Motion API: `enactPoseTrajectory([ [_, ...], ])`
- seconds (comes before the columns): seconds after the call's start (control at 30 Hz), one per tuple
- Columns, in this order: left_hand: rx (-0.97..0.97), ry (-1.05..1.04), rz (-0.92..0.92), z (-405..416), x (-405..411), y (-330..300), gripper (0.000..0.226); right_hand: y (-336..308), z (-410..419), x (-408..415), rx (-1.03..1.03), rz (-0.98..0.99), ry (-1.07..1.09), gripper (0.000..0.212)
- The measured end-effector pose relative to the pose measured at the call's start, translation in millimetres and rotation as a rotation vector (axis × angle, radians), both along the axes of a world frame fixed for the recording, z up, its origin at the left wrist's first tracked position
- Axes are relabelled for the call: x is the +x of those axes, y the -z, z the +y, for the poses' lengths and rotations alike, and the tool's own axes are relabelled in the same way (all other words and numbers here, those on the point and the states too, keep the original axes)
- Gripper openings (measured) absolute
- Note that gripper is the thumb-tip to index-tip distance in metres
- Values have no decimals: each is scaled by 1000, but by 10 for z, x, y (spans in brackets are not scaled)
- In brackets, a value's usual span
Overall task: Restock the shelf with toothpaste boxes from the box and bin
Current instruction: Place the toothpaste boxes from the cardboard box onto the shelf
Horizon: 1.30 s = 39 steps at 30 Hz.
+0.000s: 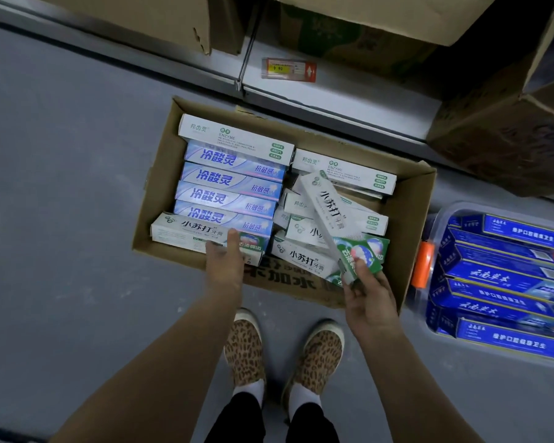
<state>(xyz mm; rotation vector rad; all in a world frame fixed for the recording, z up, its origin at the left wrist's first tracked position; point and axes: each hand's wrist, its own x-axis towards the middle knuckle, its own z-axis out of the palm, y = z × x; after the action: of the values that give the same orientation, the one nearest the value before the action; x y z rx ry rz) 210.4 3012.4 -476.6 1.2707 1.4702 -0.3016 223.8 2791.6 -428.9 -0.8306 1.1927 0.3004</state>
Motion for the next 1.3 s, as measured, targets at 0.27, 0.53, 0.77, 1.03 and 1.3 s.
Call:
enactPoseTrajectory([
  [0.27,-72,261,-287,-172,221,-351,73,183,-21,-12,21,76,23,28],
  [0.53,245,112,-31,-92,464,-66,84,244,-89,-50,-17,114,-105,32],
  [0.77,444,248,122,67,270,53,88,350,-48,-123,-19,128,-124,64],
  [1.03,314,21,119,69,275,138,94,430,-72,-156,-9,92,-140,55],
  [1.3,361,335,-195,-88,428,31,88,461,-90,-156,-15,96,-164,58],
])
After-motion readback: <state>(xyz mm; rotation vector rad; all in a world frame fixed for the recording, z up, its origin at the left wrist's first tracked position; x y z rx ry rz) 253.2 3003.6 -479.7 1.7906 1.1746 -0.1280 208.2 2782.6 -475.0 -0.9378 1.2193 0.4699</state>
